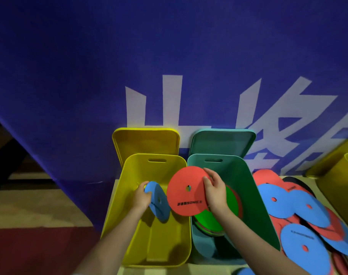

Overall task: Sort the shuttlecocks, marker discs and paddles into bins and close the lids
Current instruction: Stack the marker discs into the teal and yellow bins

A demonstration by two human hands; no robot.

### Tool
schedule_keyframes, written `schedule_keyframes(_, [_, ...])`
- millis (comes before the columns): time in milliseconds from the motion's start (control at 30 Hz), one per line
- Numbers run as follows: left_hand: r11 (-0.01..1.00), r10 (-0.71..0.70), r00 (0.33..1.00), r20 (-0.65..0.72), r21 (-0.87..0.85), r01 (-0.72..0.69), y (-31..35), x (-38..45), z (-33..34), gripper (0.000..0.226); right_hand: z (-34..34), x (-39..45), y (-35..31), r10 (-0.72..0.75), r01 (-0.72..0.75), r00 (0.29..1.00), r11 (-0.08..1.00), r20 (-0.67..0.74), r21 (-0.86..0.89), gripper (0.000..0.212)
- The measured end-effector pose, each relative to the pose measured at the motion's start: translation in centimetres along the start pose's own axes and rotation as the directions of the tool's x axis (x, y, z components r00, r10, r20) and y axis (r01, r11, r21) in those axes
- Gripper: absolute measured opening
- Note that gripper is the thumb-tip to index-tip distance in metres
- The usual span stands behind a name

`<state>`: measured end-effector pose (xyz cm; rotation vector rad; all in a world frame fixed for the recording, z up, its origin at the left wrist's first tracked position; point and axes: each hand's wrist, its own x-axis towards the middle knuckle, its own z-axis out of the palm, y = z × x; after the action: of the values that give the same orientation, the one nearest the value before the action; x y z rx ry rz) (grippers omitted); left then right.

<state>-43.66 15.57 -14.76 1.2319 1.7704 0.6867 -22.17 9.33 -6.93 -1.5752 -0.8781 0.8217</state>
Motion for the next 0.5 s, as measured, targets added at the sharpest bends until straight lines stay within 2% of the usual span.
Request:
schedule_keyframes(67, [0.994,-0.062,0.998,-0.025,0.086,0.064,-1.4,0.5,0.0,0.046,0.4,0.2,0.4,0.009,-0.009,1.000,1.000,0.012,-0.020,0.027])
schedule_keyframes(133, [0.956,-0.141,0.990,0.001,0.261,0.136,-2.4,1.1,-0.3,0.052,0.7,0.2,0.7,0.003,-0.002,1.000,0.999,0.028,-0.049,0.027])
schedule_keyframes(200, [0.882,-0.175,0.984,0.030,0.449,0.143,-2.3,0.9,-0.7,0.060,0.8,0.3,0.7,-0.013,0.017,0.999,0.996,0.050,-0.083,0.028])
schedule_keyframes(233, [0.866,-0.146,0.989,0.037,0.489,0.109,-1.7,0.3,-1.0,0.063,0.9,0.3,0.5,-0.030,0.037,0.998,0.994,0.063,-0.105,0.028])
schedule_keyframes(267, [0.871,-0.085,0.995,0.048,0.489,0.051,-0.9,-0.3,-1.5,0.063,1.0,0.3,0.3,-0.053,0.064,0.995,0.989,0.079,-0.135,0.028])
schedule_keyframes(367, [0.929,0.210,0.976,0.051,0.302,-0.215,1.4,-2.3,-3.7,0.051,1.5,0.3,-0.5,-0.125,0.161,0.979,0.958,0.159,-0.237,0.029])
schedule_keyframes(433, [0.871,0.422,0.907,-0.010,0.282,-0.402,2.4,-3.0,-5.6,0.044,2.5,0.2,-1.3,-0.167,0.241,0.955,0.918,0.246,-0.316,0.029])
schedule_keyframes(500, [0.805,0.543,0.836,-0.081,0.332,-0.491,2.8,-3.0,-7.5,0.040,4.1,0.1,-2.0,-0.191,0.321,0.922,0.863,0.335,-0.390,0.030])
